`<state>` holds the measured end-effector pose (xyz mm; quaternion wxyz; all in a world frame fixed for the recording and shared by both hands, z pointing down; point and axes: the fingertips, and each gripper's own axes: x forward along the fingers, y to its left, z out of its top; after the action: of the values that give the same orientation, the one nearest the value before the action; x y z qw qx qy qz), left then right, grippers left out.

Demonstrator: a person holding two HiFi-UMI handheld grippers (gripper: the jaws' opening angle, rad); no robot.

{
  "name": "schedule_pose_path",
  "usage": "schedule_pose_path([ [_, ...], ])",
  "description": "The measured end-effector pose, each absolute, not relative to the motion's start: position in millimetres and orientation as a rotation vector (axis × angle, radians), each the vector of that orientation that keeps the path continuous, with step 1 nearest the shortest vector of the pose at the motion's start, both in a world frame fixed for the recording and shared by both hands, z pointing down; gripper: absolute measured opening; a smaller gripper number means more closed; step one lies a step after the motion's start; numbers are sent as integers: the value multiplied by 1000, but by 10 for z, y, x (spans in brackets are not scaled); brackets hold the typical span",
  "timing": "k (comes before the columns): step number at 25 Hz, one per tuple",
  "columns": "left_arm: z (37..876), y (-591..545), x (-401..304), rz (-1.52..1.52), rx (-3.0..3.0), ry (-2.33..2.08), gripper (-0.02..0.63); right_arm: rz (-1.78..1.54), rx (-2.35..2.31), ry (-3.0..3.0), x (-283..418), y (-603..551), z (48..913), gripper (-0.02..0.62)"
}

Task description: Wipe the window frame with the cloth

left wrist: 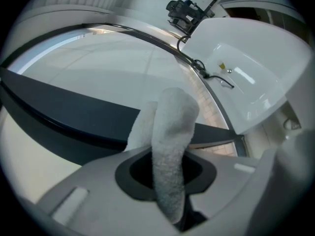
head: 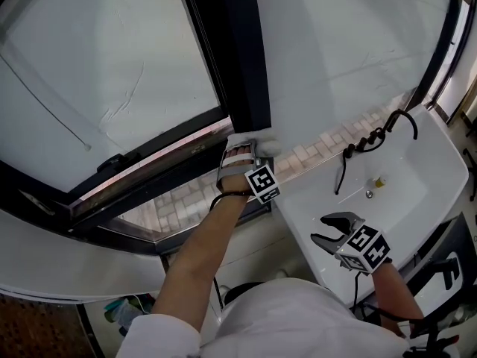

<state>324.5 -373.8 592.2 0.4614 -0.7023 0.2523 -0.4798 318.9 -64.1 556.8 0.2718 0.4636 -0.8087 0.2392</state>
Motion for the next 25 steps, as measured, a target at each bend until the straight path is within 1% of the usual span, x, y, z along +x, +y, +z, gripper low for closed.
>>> schedule_pose_path([
  [3, 5889, -3692, 3288, -1147, -1789, 647, 98, 643, 1247, -2177, 3197, -669, 5570, 195],
  [7, 5786, -3479, 3348, -1026, -1994, 696, 97, 641, 1231, -2176, 3179, -697, 5583, 195],
  [12, 5635, -3413, 3225, -897, -2222, 811, 97, 619, 1186, -2182, 3096, -774, 5589, 195],
  [18, 5569, -3551, 2798, -725, -2554, 981, 97, 596, 1125, -2191, 2919, -870, 5561, 195],
  [25, 5569, -3734, 1974, -626, -2691, 1193, 97, 573, 1037, -2212, 2508, -1045, 5565, 195],
])
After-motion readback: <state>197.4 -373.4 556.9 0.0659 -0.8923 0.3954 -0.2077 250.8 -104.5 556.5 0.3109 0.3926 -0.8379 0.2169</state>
